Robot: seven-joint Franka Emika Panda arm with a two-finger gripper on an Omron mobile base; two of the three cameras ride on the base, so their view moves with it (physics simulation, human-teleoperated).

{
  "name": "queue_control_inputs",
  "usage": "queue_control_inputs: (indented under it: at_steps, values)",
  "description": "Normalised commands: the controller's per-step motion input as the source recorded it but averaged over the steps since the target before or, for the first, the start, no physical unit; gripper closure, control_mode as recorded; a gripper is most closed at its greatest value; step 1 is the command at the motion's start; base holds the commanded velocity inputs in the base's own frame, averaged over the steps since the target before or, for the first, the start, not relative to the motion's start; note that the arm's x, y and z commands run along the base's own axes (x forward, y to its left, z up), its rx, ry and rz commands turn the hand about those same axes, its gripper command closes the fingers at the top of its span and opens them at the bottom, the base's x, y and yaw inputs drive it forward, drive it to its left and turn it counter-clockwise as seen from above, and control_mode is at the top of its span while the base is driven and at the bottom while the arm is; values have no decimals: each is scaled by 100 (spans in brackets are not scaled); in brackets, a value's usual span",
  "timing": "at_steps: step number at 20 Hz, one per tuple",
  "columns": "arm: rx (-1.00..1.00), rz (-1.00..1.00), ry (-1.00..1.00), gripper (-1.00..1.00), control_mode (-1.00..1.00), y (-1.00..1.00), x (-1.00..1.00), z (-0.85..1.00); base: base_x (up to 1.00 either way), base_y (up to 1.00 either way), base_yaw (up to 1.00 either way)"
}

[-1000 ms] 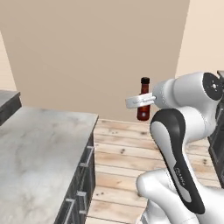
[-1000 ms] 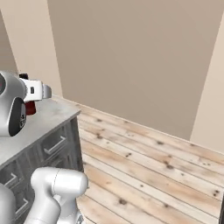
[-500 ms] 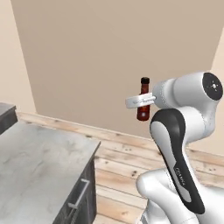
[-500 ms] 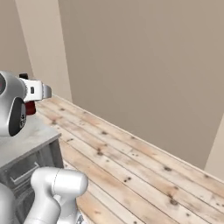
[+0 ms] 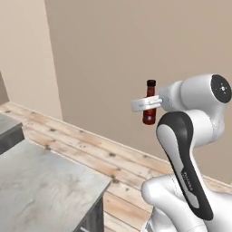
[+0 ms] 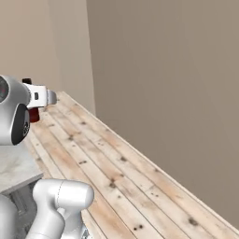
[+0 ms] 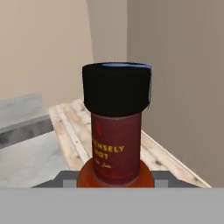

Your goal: Move the mayonnaise and condiment bottle from the cabinet to the dining counter.

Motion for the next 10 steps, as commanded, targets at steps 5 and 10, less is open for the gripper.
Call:
queue_control_inputs:
  at_steps: [5,10]
  values:
    - [0,0,0,100,100,0,0,0,88,-4,45]
    - [0,0,0,100,100,0,0,0,74,-20,45]
